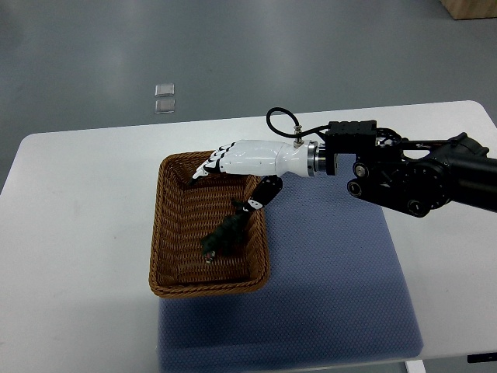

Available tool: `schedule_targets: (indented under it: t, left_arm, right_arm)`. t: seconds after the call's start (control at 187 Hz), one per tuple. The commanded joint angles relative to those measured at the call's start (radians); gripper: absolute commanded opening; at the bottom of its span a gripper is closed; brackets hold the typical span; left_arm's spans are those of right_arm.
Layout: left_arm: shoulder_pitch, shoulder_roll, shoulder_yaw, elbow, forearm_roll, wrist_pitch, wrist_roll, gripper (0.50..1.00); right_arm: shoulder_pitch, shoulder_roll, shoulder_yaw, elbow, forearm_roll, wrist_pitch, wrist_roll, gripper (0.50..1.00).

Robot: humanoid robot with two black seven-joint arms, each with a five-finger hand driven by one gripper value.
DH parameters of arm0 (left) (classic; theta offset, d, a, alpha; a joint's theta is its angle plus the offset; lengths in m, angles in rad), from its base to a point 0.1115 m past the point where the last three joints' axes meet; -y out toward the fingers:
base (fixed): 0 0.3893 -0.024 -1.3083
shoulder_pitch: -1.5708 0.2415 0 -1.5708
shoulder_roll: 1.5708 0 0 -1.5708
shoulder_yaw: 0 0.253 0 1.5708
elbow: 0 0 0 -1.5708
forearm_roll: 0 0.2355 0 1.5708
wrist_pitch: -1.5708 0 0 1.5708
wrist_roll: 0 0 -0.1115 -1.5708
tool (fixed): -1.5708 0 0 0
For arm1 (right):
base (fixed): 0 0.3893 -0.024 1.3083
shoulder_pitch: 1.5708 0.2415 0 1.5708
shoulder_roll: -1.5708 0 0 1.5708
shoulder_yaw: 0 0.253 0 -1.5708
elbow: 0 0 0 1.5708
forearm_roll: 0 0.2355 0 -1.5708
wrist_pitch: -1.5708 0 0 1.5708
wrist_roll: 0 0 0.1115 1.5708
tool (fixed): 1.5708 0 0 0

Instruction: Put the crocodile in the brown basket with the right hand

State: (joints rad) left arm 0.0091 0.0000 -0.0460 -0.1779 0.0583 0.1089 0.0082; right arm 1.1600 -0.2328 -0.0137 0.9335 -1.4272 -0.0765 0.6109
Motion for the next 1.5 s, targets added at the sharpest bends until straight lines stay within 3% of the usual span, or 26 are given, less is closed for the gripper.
schedule_targets:
  t: [0.0,0.187,0.438,0.614,0.886,1.03,1.217,1.388,1.495]
  left_arm:
    - [0.000,0.000,0.000,0.000,0.000,0.000,0.001,1.000]
    - [0.000,0.000,0.000,0.000,0.000,0.000,0.000,1.000]
    - [0.000,0.000,0.000,0.000,0.000,0.000,0.001,1.000]
    - [0.000,0.000,-0.002,0.000,0.000,0.000,0.001,1.000]
    - [0.000,0.000,-0.002,0.000,0.000,0.000,0.001,1.000]
    - [0.000,0.000,-0.002,0.000,0.000,0.000,0.001,1.000]
    - [0.000,0.000,-0.002,0.000,0.000,0.000,0.001,1.000]
    - [0.000,0.000,0.000,0.000,0.000,0.000,0.000,1.000]
    - [0.000,0.000,0.000,0.000,0.000,0.000,0.001,1.000]
  right_arm:
    - [0.000,-0.002,0.004,-0.016,0.005,-0.028,0.000,0.893]
    - [-0.028,-0.003,0.083,-0.074,0.017,-0.048,0.000,0.893]
    - [-0.123,-0.042,0.316,-0.110,0.188,0.040,-0.002,0.905]
    - [-0.186,-0.091,0.371,-0.156,0.516,0.052,-0.085,0.905]
    - [-0.227,-0.103,0.370,-0.263,1.013,0.061,-0.108,0.905]
    - [-0.252,-0.105,0.370,-0.298,1.277,0.060,-0.181,0.905]
    - [-0.290,-0.103,0.371,-0.303,1.415,0.060,-0.195,0.905]
    - [-0.296,-0.102,0.371,-0.303,1.469,0.060,-0.289,0.907]
    - [-0.296,-0.103,0.376,-0.303,1.469,0.061,-0.301,0.926]
